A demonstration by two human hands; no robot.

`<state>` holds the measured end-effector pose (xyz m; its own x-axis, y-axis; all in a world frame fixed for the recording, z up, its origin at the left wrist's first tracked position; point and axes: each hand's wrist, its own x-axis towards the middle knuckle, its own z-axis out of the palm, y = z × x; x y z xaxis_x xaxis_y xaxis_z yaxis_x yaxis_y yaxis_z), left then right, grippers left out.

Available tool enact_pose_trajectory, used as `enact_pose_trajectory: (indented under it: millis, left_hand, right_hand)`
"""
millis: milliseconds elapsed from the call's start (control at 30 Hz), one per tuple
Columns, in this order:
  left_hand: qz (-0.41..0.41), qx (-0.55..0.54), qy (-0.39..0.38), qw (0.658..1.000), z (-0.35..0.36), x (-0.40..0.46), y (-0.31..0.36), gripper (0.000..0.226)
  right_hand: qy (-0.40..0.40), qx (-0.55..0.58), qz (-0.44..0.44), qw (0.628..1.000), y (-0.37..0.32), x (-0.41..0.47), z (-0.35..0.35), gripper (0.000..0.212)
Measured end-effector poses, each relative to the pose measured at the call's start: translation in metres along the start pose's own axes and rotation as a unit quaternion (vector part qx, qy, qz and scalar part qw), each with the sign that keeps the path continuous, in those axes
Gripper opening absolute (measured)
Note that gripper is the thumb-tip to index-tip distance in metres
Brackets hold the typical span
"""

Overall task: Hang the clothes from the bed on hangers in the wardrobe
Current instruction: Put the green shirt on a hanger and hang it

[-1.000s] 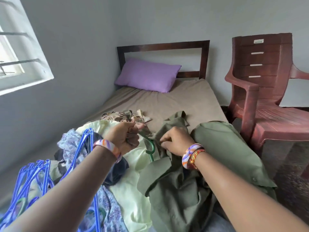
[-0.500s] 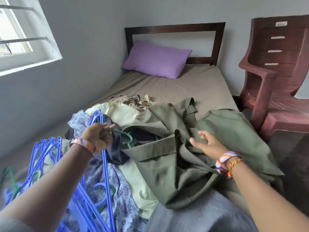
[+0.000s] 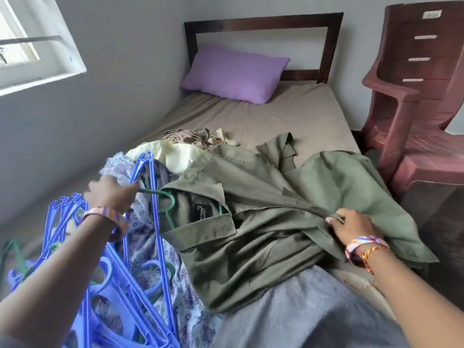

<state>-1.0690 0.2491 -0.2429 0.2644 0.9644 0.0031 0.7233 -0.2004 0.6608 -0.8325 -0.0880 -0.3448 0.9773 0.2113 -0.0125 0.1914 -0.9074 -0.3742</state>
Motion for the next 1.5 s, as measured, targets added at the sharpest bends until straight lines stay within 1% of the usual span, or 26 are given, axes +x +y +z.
enact_pose_trajectory:
  millis: [33,67,100,167,233,267,300,333,367,433,467,533,600,667,767,800,867,933,1033,1067,1100,1133,1233,1300,1400,1500]
  left_hand:
    - [0.095,0.059,0.072,0.991,0.003,-0.002,0.004,0.047]
    - [0.204,0.092,0.092,0.970,0.007,-0.004,0.008,0.052]
    - [0.325,0.103,0.073,0.937,0.014,-0.011,0.016,0.058]
    - [0.504,0.162,-0.059,0.846,0.032,-0.038,0.037,0.067]
    - [0.599,0.321,-0.117,0.724,0.057,-0.054,0.053,0.067]
    - [0.625,0.361,-0.111,0.683,0.070,-0.052,0.059,0.059]
    - [0.629,0.378,-0.105,0.671,0.077,-0.046,0.064,0.048]
    - [0.628,0.371,-0.110,0.675,0.082,-0.036,0.067,0.035]
    - [0.622,0.311,-0.128,0.708,0.082,-0.028,0.072,0.023]
    - [0.564,0.137,-0.170,0.797,0.073,-0.014,0.077,0.016]
    - [0.530,0.064,-0.179,0.826,0.067,-0.011,0.079,0.017]
    - [0.491,0.015,-0.184,0.851,0.058,-0.007,0.077,0.014]
    - [0.481,0.031,-0.199,0.853,0.053,-0.009,0.072,0.013]
    - [0.473,0.034,-0.207,0.856,0.050,-0.007,0.068,0.014]
    - [0.461,0.018,-0.218,0.860,0.048,-0.005,0.069,0.014]
    - [0.462,0.019,-0.219,0.859,0.048,-0.005,0.070,0.013]
    - [0.471,0.037,-0.210,0.856,0.050,-0.007,0.072,0.011]
    - [0.479,0.061,-0.204,0.852,0.053,-0.010,0.073,0.009]
    - [0.473,0.090,-0.207,0.852,0.060,-0.010,0.069,0.011]
    - [0.469,0.102,-0.202,0.854,0.062,-0.010,0.067,0.013]
    - [0.465,0.110,-0.197,0.856,0.063,-0.009,0.064,0.014]
    - [0.462,0.111,-0.194,0.858,0.063,-0.009,0.062,0.015]
    - [0.455,0.100,-0.193,0.864,0.061,-0.009,0.061,0.019]
    - [0.453,0.110,-0.197,0.862,0.060,-0.009,0.063,0.019]
    - [0.457,0.132,-0.208,0.855,0.060,-0.009,0.066,0.018]
    - [0.458,0.124,-0.204,0.856,0.061,-0.009,0.068,0.015]
  right_hand:
    - [0.013,0.040,0.001,0.999,-0.003,0.001,0.001,0.015]
    - [0.031,0.076,0.003,0.997,-0.009,0.000,0.002,0.021]
    - [0.060,0.099,-0.004,0.993,-0.016,-0.001,0.002,0.029]
    - [0.145,0.125,-0.052,0.980,-0.037,-0.009,0.001,0.032]
    - [0.186,0.167,-0.147,0.957,-0.064,-0.024,-0.002,0.026]
    - [0.168,0.200,-0.198,0.945,-0.078,-0.034,-0.003,0.023]
    - [0.119,0.235,-0.233,0.936,-0.091,-0.044,-0.004,0.022]
    - [0.047,0.266,-0.247,0.930,-0.102,-0.054,-0.003,0.022]
    - [-0.038,0.294,-0.243,0.924,-0.113,-0.063,-0.002,0.024]
    - [-0.185,0.332,-0.194,0.905,-0.129,-0.075,0.006,0.029]
    - [-0.223,0.336,-0.170,0.899,-0.134,-0.077,0.012,0.033]
    - [-0.236,0.306,-0.162,0.908,-0.144,-0.078,0.025,0.040]
    - [-0.206,0.250,-0.204,0.924,-0.154,-0.077,0.034,0.042]
    - [-0.190,0.256,-0.218,0.922,-0.162,-0.078,0.041,0.038]
    - [-0.154,0.352,-0.180,0.906,-0.170,-0.083,0.046,0.019]
    - [-0.134,0.400,-0.154,0.893,-0.171,-0.084,0.047,0.019]
    - [-0.112,0.490,-0.096,0.859,-0.174,-0.085,0.046,0.029]
    - [-0.153,0.548,-0.092,0.817,-0.180,-0.088,0.041,0.028]
    - [-0.336,0.591,-0.104,0.726,-0.193,-0.099,0.036,0.016]
    - [-0.365,0.593,-0.094,0.711,-0.194,-0.101,0.039,0.019]
    - [-0.363,0.593,-0.079,0.715,-0.194,-0.102,0.043,0.021]
    - [-0.329,0.582,-0.066,0.740,-0.193,-0.101,0.047,0.021]
    - [-0.186,0.466,-0.088,0.860,-0.190,-0.092,0.060,0.027]
    - [-0.160,0.365,-0.149,0.905,-0.193,-0.090,0.060,0.039]
    - [-0.168,0.287,-0.176,0.926,-0.199,-0.089,0.055,0.042]
    - [-0.166,0.260,-0.181,0.934,-0.201,-0.084,0.055,0.042]
